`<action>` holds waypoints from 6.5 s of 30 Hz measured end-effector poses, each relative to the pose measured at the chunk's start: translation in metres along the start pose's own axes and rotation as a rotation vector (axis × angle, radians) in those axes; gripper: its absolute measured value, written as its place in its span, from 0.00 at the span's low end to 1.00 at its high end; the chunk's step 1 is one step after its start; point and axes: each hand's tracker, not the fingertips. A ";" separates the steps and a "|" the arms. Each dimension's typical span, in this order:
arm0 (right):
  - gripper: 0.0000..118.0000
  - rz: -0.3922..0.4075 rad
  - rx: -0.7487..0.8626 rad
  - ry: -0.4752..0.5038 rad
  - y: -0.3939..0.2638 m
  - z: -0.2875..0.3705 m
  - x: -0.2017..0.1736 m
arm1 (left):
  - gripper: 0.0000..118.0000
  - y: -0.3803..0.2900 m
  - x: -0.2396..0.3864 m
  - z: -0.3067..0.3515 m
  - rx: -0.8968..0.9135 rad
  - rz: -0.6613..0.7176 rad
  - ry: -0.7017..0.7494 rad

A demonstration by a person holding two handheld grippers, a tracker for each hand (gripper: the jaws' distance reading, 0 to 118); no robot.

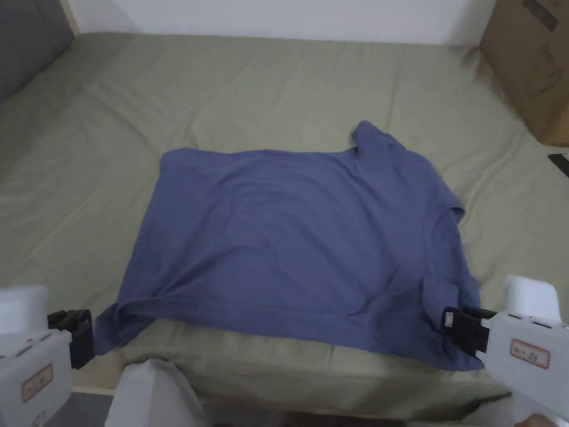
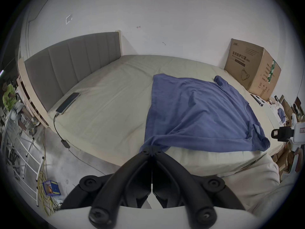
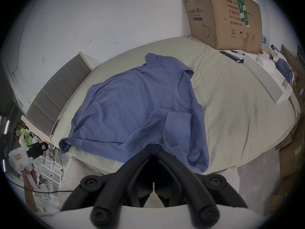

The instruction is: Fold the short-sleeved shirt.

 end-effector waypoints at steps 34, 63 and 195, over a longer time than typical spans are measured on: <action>0.86 0.104 -0.063 -0.104 -0.014 -0.020 0.027 | 0.00 0.007 -0.009 -0.081 -0.156 0.084 -0.059; 0.01 0.033 0.012 -0.164 0.121 -0.077 0.074 | 0.00 0.147 0.015 -0.170 -0.104 -0.070 -0.023; 0.79 0.107 -0.117 -0.200 0.251 -0.215 0.067 | 0.00 0.141 0.045 -0.196 -0.190 -0.024 -0.203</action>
